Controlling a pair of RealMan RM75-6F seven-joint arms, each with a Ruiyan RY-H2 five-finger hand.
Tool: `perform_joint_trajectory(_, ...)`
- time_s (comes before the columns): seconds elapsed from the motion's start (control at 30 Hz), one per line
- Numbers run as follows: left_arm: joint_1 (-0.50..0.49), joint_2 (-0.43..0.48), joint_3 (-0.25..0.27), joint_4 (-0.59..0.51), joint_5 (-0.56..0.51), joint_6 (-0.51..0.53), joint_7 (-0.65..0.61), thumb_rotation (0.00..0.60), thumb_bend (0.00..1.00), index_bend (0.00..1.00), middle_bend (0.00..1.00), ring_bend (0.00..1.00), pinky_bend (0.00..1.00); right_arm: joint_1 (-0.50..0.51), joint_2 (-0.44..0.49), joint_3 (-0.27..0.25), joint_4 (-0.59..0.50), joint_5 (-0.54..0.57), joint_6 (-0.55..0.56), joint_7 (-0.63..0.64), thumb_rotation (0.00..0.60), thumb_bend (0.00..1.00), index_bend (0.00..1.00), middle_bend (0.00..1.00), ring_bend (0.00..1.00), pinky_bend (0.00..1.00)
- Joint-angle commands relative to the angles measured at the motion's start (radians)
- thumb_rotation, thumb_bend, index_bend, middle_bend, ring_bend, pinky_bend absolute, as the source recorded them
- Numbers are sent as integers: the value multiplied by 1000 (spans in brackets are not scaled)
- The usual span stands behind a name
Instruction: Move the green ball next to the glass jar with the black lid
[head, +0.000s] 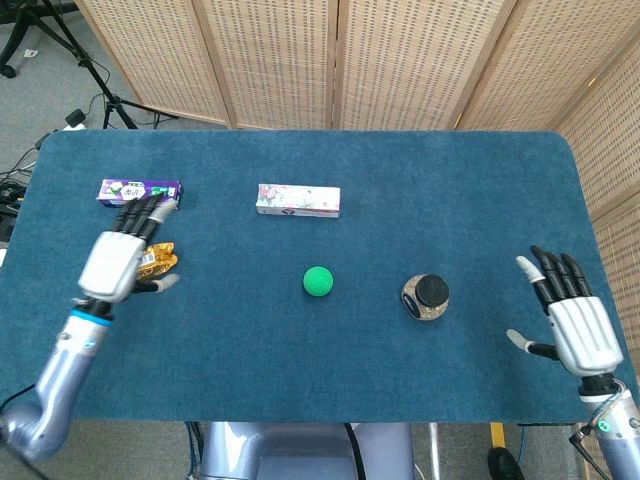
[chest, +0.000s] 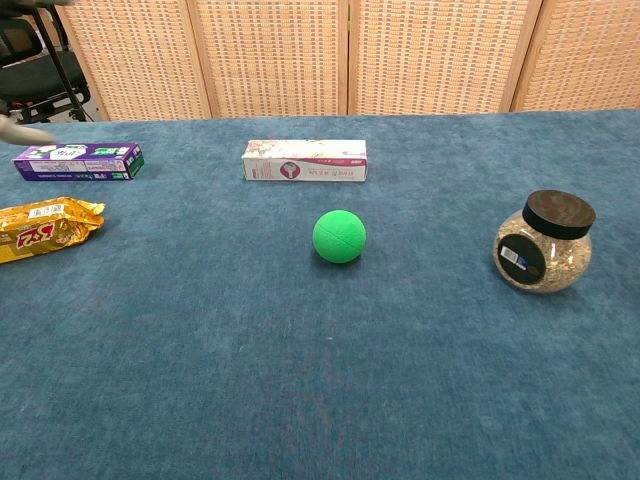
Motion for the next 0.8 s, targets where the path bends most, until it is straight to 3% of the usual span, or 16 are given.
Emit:
perform_joint_trajectory(0.03, 92, 75, 1, -70, -85, 93, 46, 600, 0, 0, 0, 0, 0, 80, 32, 10, -58, -81, -67, -9, 600, 0, 0, 0, 0, 0)
perform_joint_trajectory(0.23, 180, 119, 11, -84, -90, 154, -46, 600, 0, 0, 0, 0, 0, 218, 43, 50, -192, -131, -215, -80, 600, 0, 0, 0, 0, 0)
perform_joint_trajectory(0.37, 203, 149, 13, -79, -77, 147, -110, 600, 0, 0, 0, 0, 0, 314, -4, 77, -234, -76, -360, -159, 600, 0, 0, 0, 0, 0)
perform_joint_trajectory(0.5, 223, 167, 8, -70, -48, 158, -158, 600, 0, 0, 0, 0, 0, 427, -122, 113, -219, 74, -527, -288, 600, 0, 0, 0, 0, 0)
perform_joint_trajectory(0.73, 235, 182, -7, -51, -69, 133, -200, 600, 0, 0, 0, 0, 0, 559, -335, 156, -90, 355, -621, -550, 600, 0, 0, 0, 0, 0)
perform_joint_trajectory(0.8, 232, 184, -14, -42, -80, 116, -209, 600, 0, 0, 0, 0, 0, 623, -432, 174, -35, 483, -643, -626, 600, 0, 0, 0, 0, 2)
